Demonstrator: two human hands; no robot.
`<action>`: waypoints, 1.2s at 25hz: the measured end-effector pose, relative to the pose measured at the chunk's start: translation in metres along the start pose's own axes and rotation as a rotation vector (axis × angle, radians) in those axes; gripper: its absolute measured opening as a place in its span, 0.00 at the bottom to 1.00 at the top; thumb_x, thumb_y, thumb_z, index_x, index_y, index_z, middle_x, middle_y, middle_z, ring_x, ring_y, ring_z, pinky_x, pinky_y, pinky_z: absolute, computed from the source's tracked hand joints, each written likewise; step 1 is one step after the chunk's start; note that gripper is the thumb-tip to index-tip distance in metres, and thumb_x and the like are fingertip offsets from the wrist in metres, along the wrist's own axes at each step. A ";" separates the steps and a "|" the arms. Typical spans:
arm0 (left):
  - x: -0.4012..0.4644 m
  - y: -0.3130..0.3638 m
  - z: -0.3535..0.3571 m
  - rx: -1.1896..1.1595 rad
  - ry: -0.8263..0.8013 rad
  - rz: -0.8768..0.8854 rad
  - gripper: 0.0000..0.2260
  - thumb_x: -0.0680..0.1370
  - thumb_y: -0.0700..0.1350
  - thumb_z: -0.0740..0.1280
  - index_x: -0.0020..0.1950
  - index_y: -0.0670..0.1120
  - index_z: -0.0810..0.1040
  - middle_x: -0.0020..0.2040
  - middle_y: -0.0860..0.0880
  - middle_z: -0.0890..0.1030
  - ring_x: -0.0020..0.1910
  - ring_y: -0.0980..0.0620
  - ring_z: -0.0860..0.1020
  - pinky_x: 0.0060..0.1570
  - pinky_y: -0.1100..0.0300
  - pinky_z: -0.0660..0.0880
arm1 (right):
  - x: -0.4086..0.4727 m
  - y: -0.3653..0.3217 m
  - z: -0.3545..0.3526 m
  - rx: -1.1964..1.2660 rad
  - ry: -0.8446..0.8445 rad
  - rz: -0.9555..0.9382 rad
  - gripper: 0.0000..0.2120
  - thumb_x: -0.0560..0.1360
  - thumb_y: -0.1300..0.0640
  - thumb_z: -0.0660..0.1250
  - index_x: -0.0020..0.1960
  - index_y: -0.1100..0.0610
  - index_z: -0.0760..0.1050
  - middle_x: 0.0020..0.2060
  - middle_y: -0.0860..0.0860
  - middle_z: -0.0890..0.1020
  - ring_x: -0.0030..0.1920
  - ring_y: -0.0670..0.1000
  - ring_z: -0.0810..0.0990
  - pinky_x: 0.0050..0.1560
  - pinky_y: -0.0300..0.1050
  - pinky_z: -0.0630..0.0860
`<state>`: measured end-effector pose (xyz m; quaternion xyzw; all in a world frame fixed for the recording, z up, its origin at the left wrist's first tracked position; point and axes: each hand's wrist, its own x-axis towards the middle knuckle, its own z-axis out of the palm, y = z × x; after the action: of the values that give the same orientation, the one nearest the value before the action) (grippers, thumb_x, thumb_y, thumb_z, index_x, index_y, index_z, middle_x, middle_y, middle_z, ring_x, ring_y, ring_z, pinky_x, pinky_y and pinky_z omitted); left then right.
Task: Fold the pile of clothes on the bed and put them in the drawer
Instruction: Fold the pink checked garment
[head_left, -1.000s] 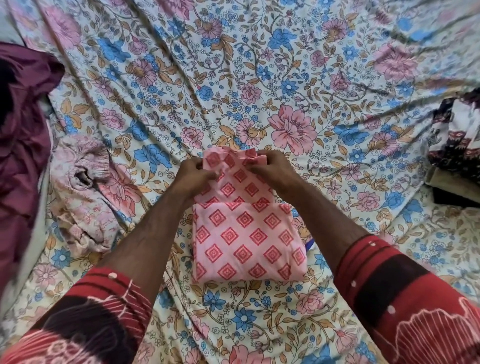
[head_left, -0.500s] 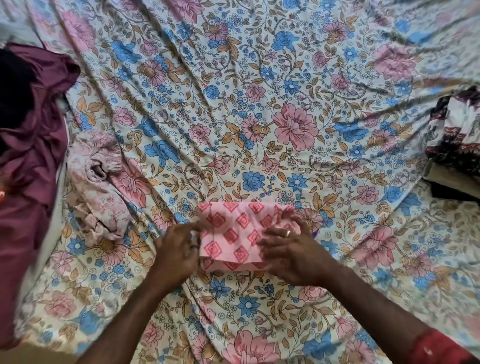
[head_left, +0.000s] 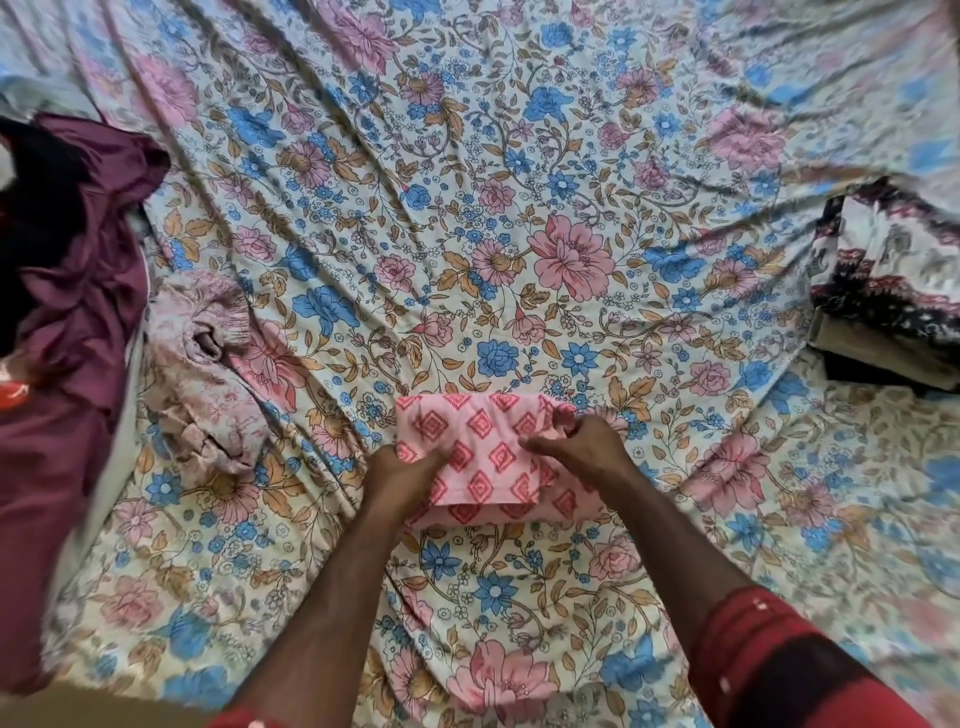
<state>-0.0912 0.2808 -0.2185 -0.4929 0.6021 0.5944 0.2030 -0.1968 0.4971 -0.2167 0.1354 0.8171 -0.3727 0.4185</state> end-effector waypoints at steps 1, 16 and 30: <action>-0.001 -0.001 0.001 0.019 -0.020 -0.010 0.10 0.76 0.48 0.74 0.52 0.43 0.81 0.44 0.45 0.87 0.40 0.49 0.86 0.39 0.53 0.83 | -0.002 -0.002 0.001 0.042 -0.033 0.009 0.13 0.71 0.50 0.79 0.50 0.49 0.79 0.43 0.53 0.87 0.38 0.54 0.87 0.38 0.49 0.82; -0.043 0.034 0.024 -0.206 -0.315 0.281 0.20 0.64 0.50 0.77 0.51 0.44 0.80 0.49 0.43 0.85 0.57 0.35 0.82 0.57 0.31 0.77 | -0.068 0.002 -0.069 0.468 -0.090 -0.254 0.14 0.75 0.65 0.74 0.58 0.58 0.76 0.48 0.57 0.86 0.46 0.59 0.88 0.45 0.56 0.86; -0.112 0.198 0.371 -0.033 -0.292 0.652 0.21 0.76 0.36 0.74 0.63 0.49 0.69 0.56 0.46 0.82 0.48 0.55 0.84 0.41 0.60 0.82 | -0.031 0.089 -0.411 0.262 0.543 -0.340 0.35 0.73 0.52 0.78 0.76 0.54 0.67 0.67 0.54 0.79 0.64 0.55 0.80 0.65 0.51 0.77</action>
<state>-0.3344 0.6223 -0.1016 -0.1880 0.6827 0.7017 0.0790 -0.3698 0.8574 -0.0832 0.1441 0.8546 -0.4894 0.0965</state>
